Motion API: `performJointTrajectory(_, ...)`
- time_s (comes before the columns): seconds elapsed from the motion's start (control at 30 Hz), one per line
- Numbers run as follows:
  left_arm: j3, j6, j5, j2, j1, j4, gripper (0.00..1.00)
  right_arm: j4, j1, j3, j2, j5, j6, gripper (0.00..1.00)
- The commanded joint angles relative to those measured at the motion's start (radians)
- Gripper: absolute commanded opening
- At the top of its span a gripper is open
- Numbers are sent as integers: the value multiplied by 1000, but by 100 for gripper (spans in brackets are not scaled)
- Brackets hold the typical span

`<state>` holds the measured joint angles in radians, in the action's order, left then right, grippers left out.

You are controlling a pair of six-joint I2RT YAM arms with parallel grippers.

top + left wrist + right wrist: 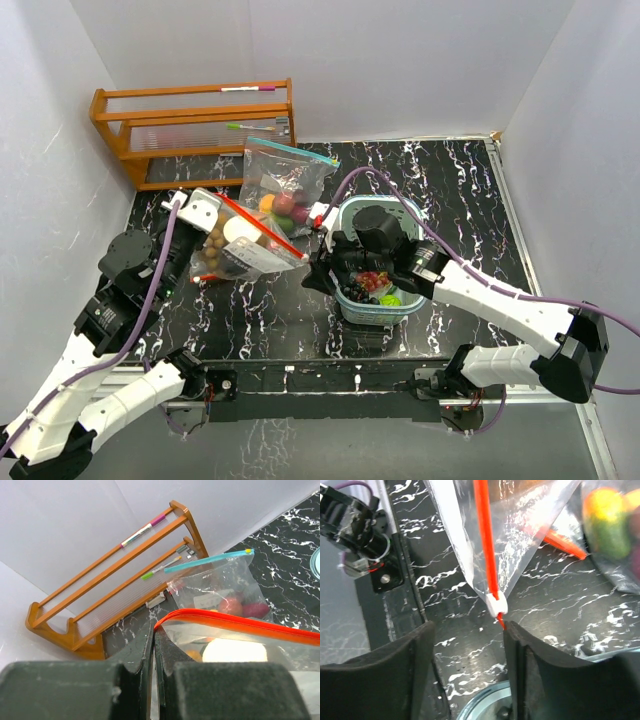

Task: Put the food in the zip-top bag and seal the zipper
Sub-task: Zip the zipper food storage bag at the center of the board, then place the zipper food storage bag at the center of the board.

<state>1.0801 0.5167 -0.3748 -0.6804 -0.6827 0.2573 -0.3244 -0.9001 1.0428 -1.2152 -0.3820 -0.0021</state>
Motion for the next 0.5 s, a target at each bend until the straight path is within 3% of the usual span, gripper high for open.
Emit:
performJointTrajectory(0.0,55,-1,-6,-13,3,-90,0,22,5,110,15,110,31,69)
performJointTrajectory(0.1,59,-16,-8,-35,3,-103,0,35,5,152,29,185,54,91)
performJointTrajectory(0.17,68,-37,-7,-55,3,-115,0,33,5,172,41,244,64,98)
performJointTrajectory(0.47,174,-51,-58,-339,5,-183,0,-51,6,232,65,372,87,98)
